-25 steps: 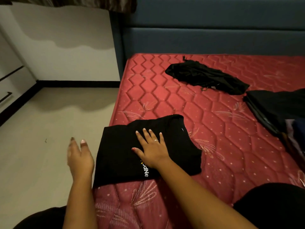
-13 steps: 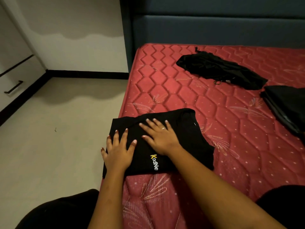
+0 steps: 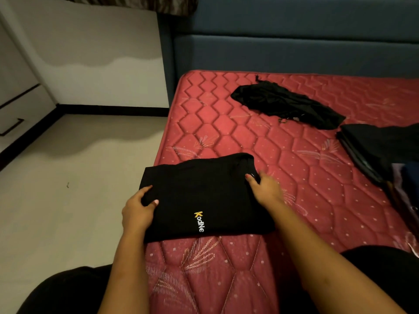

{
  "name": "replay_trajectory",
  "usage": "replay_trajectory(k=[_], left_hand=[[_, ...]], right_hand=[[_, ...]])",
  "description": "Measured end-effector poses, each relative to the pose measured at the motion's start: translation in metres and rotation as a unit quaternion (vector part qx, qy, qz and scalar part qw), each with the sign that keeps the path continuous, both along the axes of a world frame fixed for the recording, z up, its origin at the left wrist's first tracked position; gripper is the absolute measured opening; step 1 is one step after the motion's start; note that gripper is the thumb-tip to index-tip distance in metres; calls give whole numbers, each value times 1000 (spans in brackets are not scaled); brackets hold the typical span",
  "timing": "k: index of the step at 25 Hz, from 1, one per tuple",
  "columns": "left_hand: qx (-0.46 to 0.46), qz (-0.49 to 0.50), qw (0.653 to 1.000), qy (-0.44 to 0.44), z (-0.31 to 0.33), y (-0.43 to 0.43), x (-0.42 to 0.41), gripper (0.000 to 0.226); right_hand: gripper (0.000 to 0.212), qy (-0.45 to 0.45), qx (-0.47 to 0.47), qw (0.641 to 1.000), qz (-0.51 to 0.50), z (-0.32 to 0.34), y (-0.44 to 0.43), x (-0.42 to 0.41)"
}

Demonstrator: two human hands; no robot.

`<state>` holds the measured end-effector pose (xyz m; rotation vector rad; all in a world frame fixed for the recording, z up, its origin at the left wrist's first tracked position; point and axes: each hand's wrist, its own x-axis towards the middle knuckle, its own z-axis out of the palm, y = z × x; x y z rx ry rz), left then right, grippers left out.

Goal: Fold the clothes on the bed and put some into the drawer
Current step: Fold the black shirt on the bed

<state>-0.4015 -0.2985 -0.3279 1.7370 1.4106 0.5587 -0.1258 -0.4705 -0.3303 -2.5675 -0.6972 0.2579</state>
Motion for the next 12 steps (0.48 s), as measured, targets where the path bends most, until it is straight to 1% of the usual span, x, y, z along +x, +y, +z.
replay_trajectory(k=[3,4,7,8,10,11,12], left_hand=[[19,-14,1000,14,8,0,-2,49],[31,-19,999,18,11,-1,-3,49],[65,-21,997,21,20,-9,-3,47],[72,-23,997,17,23,-13,-3,46],[80,-28,996,-8,33,-19,-1,46],[77,-30,996,-30,40,-23,1,45],[65,-33,995,-62,46,-28,4,45]], right_hand=[[68,74,2,997,-18,5,8,-26],[66,105,13,994,-20,9,11,-31],[50,209,69,975,-28,22,19,-35],[49,267,104,957,-39,26,19,-35],[53,402,175,897,-49,37,15,-36],[55,447,191,873,-45,44,10,-34],[54,469,193,861,-39,53,4,-31]])
